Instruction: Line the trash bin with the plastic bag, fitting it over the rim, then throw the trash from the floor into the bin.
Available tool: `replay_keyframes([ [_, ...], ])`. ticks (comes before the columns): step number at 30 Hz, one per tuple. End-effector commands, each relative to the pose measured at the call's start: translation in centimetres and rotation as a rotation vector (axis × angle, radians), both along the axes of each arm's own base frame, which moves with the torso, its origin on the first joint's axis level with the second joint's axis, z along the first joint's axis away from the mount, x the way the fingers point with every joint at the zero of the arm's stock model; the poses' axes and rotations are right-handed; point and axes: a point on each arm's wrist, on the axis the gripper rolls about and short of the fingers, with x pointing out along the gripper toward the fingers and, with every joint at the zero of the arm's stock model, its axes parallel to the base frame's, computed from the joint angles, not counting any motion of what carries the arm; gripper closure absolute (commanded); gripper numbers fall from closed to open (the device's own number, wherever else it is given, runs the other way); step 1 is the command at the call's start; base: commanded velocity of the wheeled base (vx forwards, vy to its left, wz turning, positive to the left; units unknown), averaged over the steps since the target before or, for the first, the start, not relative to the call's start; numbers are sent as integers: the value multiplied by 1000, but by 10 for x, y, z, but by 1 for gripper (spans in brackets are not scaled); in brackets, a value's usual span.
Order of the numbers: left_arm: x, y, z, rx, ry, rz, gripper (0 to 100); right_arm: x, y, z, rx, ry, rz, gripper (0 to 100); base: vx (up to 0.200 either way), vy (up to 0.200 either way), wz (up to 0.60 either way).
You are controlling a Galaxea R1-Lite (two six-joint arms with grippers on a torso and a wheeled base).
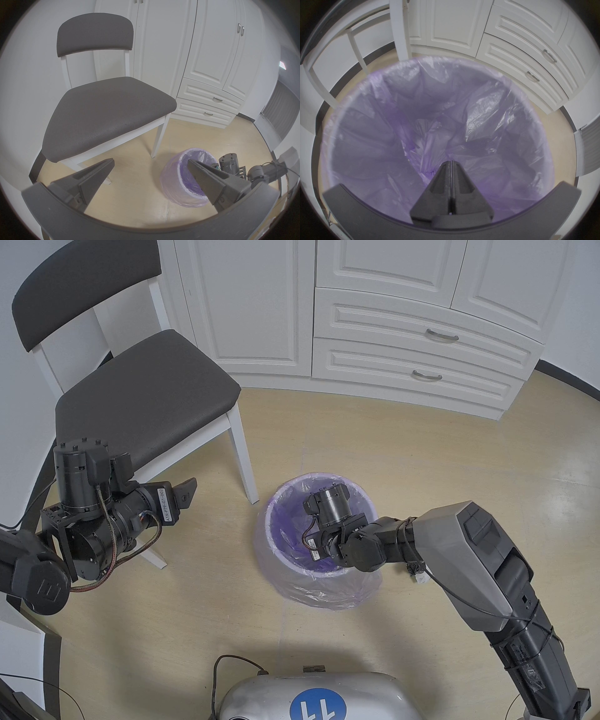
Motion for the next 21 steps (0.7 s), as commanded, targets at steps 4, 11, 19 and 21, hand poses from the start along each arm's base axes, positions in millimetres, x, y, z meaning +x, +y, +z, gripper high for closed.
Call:
replay_keyframes([
  [4, 1, 1, 1, -2, -4, 2, 0, 21, -7, -23, 75, -130, -28, 100, 0, 0, 0],
  [11, 0, 1, 1, 0, -3, 2, 0, 35, -21, -14, 52, -233, -85, 100, 0, 0, 0],
  [19, 0, 1, 1, -1, -4, 5, 0, 39, -29, -17, 42, -237, -102, 100, 0, 0, 0],
  [21, 0, 1, 1, -1, -4, 5, 0, 40, -31, -15, 28, -237, -116, 100, 0, 0, 0],
])
